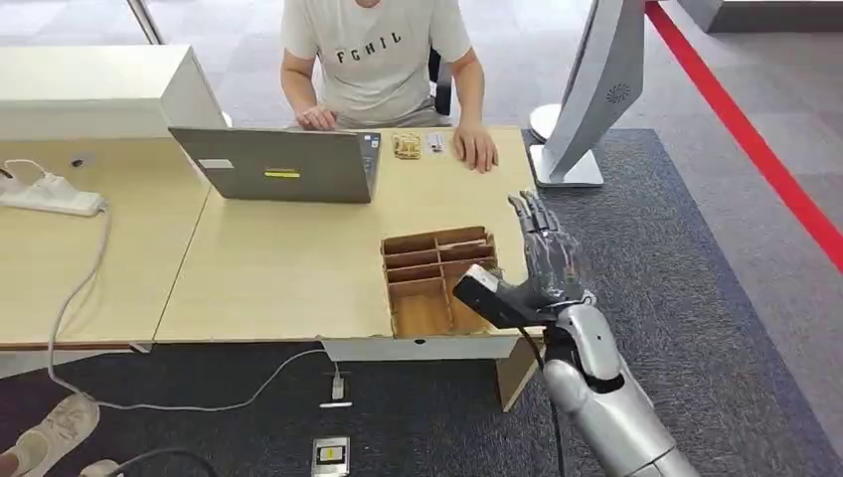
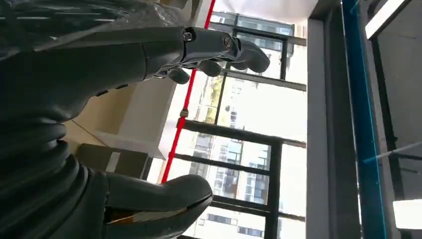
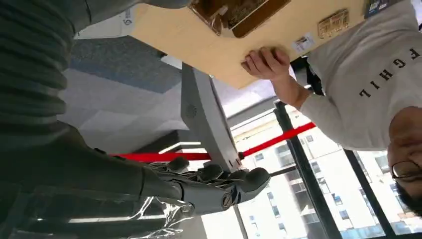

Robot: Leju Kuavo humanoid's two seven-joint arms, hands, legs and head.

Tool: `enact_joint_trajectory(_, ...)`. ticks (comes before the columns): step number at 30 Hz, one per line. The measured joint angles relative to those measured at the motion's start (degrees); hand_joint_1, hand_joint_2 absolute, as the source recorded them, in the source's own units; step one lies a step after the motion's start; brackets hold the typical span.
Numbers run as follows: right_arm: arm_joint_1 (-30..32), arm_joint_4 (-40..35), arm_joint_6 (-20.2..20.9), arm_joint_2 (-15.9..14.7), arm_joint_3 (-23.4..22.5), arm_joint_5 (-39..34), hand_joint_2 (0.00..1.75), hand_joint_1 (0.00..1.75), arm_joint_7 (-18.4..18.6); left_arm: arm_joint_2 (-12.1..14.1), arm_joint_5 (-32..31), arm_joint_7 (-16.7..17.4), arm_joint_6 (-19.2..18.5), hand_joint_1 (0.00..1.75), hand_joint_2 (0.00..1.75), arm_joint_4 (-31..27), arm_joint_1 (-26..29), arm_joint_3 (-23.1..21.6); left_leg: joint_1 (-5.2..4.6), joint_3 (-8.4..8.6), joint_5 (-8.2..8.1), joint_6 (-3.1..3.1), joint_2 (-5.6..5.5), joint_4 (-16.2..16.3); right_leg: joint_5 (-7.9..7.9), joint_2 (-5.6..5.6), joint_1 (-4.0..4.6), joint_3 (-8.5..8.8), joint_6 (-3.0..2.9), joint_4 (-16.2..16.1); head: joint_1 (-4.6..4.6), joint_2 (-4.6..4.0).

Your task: Pass the card to the sensor for recognition and then transmit it.

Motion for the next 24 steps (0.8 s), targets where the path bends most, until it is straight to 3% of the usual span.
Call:
enact_joint_trajectory(15,-3.2,7.4,0.1,5.8,4.7,2.5,1.75,0.00,-1.8,0.0,-2.0,0.0,0.0,0.00,1.75,0.0,-0.1,-0.5,0.00,-0.01,0.00,0.00,0.00,0.0,-0.01,-0.02,0.00,-0.04,-0.01,0.0,-0.02,0.00)
enact_joint_trajectory(24,-7.9,17.4,-1.3,9.8,5.6,2.6,1.75,0.00,-0.8,0.0,-3.1,0.0,0.0,0.00,1.75,0.2,0.3,-1.2,0.00,-0.02,0.00,0.00,0.00,0.0,-0.01,-0.02,0.00,-0.05,-0.01,0.0,-0.02,0.00)
